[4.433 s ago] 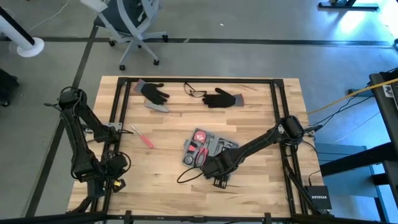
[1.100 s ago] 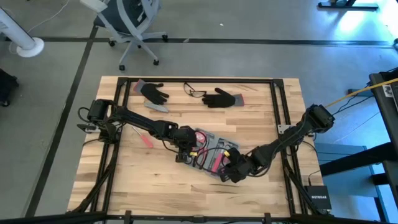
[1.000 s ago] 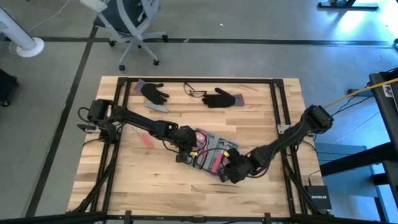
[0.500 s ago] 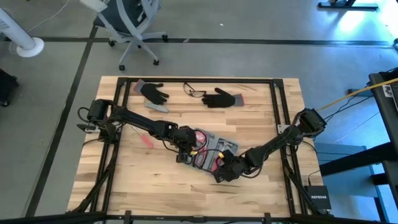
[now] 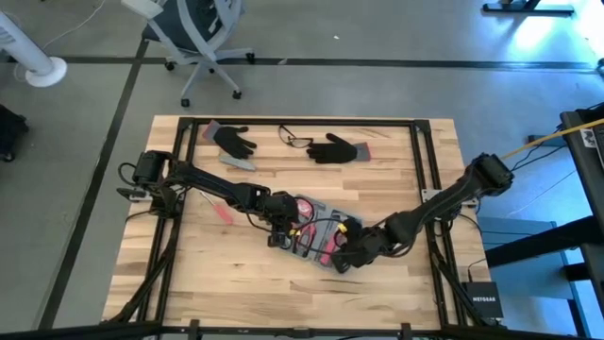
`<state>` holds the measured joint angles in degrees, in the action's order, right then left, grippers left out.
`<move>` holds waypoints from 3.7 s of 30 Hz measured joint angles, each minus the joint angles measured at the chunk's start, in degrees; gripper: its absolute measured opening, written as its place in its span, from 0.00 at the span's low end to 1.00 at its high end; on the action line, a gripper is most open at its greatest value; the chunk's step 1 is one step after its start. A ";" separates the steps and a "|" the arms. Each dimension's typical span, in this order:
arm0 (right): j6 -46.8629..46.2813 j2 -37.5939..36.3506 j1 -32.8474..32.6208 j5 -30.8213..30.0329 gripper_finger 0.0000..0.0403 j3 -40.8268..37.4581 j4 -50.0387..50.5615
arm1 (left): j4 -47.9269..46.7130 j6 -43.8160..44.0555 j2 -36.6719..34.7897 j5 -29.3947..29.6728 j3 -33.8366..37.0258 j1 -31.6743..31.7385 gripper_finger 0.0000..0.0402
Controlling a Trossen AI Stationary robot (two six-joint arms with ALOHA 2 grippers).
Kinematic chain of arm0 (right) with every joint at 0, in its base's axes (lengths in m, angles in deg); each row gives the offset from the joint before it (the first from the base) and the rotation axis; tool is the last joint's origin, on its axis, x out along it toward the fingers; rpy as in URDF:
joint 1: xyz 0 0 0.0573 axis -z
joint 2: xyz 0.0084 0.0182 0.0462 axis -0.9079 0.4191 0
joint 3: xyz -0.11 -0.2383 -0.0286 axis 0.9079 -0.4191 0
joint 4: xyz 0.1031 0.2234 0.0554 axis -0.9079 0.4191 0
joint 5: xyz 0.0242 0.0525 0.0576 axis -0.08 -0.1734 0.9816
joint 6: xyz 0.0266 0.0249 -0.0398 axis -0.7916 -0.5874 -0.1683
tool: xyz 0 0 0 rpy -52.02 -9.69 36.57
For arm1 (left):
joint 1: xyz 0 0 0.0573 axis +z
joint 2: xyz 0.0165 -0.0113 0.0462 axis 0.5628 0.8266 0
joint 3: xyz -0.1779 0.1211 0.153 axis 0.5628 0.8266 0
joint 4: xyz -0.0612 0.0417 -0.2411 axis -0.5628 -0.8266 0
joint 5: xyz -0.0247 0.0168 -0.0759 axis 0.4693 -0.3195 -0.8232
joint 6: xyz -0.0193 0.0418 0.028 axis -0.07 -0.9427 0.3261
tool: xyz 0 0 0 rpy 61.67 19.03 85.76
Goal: Prefit tool cases
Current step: Put the orange multi bit set into the gray prefit tool case
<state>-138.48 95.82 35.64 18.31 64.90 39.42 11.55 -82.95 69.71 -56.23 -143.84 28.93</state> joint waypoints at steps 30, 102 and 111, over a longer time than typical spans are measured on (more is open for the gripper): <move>13.74 5.16 3.82 9.16 0.00 9.71 12.49 | 1.67 0.10 0.10 0.68 0.03 0.11 0.00; 21.38 15.48 11.96 26.54 0.00 10.88 7.35 | 2.13 0.88 0.00 0.66 0.00 -0.63 0.00; 27.90 24.28 11.37 33.44 0.00 11.54 6.53 | 2.32 1.16 0.00 0.36 -0.02 -0.70 0.00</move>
<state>-110.58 120.10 47.01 51.75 76.44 45.96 13.87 -81.79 69.71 -55.87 -143.86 28.23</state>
